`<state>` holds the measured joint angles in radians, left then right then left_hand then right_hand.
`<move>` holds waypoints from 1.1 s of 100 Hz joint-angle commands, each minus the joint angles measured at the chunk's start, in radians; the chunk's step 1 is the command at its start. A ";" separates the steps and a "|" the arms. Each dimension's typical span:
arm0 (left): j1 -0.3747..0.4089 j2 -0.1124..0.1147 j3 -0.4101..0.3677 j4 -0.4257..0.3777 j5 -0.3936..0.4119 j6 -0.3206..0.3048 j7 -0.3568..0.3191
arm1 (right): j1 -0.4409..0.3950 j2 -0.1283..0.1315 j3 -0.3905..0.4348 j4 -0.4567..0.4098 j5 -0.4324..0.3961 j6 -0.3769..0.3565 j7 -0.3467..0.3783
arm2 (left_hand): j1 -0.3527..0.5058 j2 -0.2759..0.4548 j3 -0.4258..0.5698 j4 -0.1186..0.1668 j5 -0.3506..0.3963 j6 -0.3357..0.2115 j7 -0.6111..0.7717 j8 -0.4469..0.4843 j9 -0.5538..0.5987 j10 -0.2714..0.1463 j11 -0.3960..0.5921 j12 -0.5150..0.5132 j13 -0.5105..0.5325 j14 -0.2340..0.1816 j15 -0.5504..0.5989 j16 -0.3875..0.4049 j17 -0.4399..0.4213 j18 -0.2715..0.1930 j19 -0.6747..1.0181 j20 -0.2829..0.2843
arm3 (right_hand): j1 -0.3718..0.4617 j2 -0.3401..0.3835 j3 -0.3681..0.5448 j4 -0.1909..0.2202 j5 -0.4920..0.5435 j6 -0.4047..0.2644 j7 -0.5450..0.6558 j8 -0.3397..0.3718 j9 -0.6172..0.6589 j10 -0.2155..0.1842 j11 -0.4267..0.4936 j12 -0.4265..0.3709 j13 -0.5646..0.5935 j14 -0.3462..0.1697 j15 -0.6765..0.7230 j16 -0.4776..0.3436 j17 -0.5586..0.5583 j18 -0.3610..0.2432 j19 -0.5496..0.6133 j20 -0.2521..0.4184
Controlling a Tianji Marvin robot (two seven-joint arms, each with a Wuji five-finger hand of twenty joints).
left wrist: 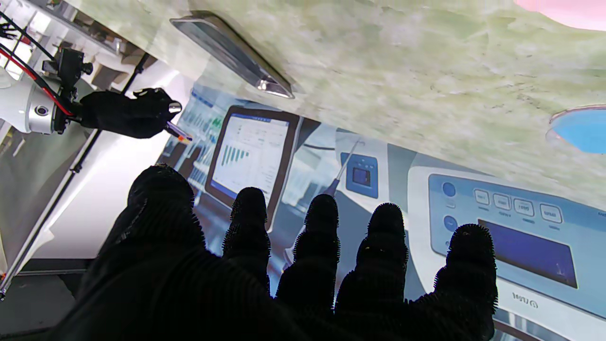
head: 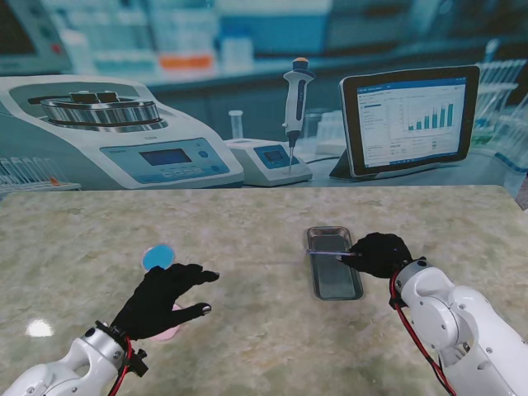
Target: Line a culture dish with filter paper and press it flat with a glass rod
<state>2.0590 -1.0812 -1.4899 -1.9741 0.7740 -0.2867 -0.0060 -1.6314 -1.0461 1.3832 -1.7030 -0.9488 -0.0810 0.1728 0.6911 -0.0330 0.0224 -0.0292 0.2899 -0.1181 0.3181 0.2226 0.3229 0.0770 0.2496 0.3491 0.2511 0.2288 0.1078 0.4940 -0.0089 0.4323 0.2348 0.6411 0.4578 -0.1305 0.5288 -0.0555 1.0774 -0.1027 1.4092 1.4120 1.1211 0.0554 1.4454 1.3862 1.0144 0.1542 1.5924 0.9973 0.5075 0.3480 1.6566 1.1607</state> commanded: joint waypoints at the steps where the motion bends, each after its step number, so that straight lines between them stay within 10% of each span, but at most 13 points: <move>1: 0.007 -0.002 0.002 0.004 -0.001 0.002 -0.001 | 0.009 0.005 -0.004 0.021 -0.010 0.003 0.015 | 0.016 0.038 -0.024 0.029 0.008 0.011 -0.024 -0.014 -0.033 -0.019 -0.012 -0.010 -0.028 -0.030 -0.017 -0.017 -0.018 -0.023 -0.056 -0.019 | 0.000 0.060 -0.017 0.000 -0.039 0.003 0.017 -0.004 -0.035 -0.018 0.019 0.005 -0.022 -0.010 -0.018 0.023 -0.031 -0.009 0.037 0.000; 110: -0.007 -0.003 0.007 0.031 -0.010 0.010 0.007 | 0.124 0.034 -0.113 0.216 -0.083 -0.058 0.081 | 0.015 0.042 -0.027 0.029 0.000 0.000 -0.007 -0.003 -0.037 -0.018 -0.008 -0.005 -0.034 -0.038 -0.018 -0.031 -0.007 -0.025 -0.069 -0.011 | 0.062 0.101 -0.075 0.006 -0.112 0.051 0.022 -0.028 -0.098 -0.022 0.031 0.004 -0.074 -0.029 -0.063 0.091 -0.083 -0.041 0.014 0.013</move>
<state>2.0491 -1.0830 -1.4846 -1.9452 0.7631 -0.2804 0.0015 -1.5027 -1.0149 1.2751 -1.4935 -1.0260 -0.1383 0.2418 0.6912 -0.0238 0.0216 -0.0292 0.2974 -0.1181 0.3181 0.2226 0.3229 0.0768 0.2496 0.3490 0.2480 0.2203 0.1078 0.4734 -0.0089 0.4311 0.2195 0.6411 0.4988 -0.0583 0.4521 -0.0583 0.9584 -0.0647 1.4086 1.3882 1.0216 0.0541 1.4433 1.3790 0.9405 0.1349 1.5397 1.0711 0.4357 0.3113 1.6458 1.1604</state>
